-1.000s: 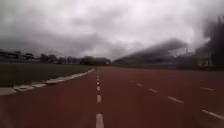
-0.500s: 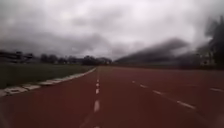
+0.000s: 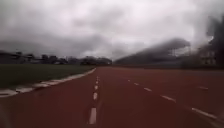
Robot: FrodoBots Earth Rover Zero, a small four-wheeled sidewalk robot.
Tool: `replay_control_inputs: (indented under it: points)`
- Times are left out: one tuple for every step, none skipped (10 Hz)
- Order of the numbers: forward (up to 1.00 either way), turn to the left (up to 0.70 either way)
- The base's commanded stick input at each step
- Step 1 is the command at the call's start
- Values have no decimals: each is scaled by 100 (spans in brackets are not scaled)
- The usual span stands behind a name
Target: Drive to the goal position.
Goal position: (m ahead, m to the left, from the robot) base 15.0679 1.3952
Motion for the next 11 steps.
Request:
replay_control_inputs:
  points:
    - [70, 0]
    - [70, 0]
    - [70, 0]
    - [70, 0]
    - [70, 0]
    - [70, 0]
    - [70, 0]
    - [70, 0]
    - [70, 0]
    - [70, 0]
    - [70, 0]
